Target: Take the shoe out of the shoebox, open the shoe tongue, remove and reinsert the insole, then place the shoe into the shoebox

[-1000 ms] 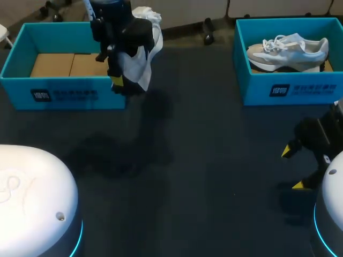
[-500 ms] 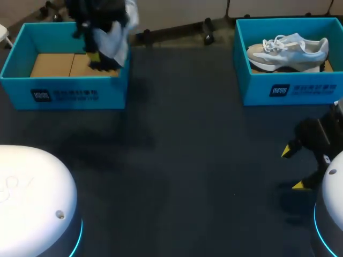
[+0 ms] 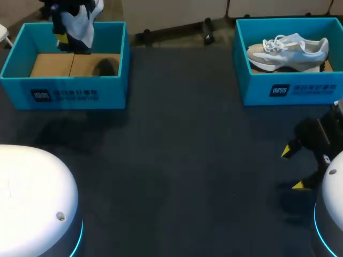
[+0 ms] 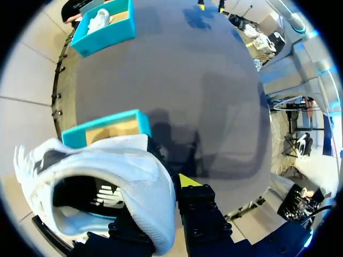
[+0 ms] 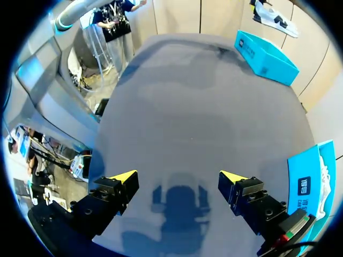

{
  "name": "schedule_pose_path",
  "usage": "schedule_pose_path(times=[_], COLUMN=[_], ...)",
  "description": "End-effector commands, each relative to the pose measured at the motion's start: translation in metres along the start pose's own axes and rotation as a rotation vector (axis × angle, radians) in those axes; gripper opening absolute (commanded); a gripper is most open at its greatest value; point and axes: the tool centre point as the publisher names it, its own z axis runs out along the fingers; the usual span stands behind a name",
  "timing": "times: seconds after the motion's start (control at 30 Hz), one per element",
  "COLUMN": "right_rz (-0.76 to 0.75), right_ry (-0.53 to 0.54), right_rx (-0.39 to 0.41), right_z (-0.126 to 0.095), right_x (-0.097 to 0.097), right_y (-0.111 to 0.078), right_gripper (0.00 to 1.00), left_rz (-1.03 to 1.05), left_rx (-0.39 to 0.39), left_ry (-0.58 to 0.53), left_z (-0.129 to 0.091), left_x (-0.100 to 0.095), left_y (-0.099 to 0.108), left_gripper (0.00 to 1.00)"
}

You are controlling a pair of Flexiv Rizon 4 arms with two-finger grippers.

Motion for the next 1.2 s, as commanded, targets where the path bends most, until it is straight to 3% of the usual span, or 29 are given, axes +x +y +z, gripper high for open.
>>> schedule_pose_path(times=[0.03,0.2,0.4,0.6,0.73,0.83,0.93,1.2], right_rz=[0.0,0.0,0.0,0.0,0.0,0.0,0.0,0.0], right_ry=[-0.002,-0.002,-0.002,-0.002,-0.002,-0.002,-0.002,-0.002], right_rx=[0.003,0.003,0.003,0.003,0.003,0.003,0.003,0.003], right_z=[0.001,0.001,0.001,0.001,0.001,0.001,0.001,0.001], right_x=[0.001,0.001,0.001,0.001,0.001,0.001,0.001,0.001], right_y=[0.0,0.0,0.0,0.0,0.0,0.0,0.0,0.0], right_gripper=[1.0,1.0,1.0,1.0,1.0,1.0,1.0,1.0], left_rz=[0.0,0.002,-0.041,0.021,0.154,0.33,0.651,0.651], left_rx=[0.015,-0.006,0.047,0.064,0.093,0.03,-0.127,-0.127], left_ry=[0.041,0.015,0.066,0.07,0.081,0.069,0.125,0.125], left_z=[-0.005,-0.003,0.01,0.017,0.018,0.016,0.016,0.016], left_x=[-0.022,-0.038,-0.059,-0.062,-0.063,-0.06,-0.046,-0.046], left_y=[0.03,0.064,0.116,0.143,0.155,0.159,0.159,0.159], left_gripper=[0.0,0.0,0.0,0.0,0.0,0.0,0.0,0.0])
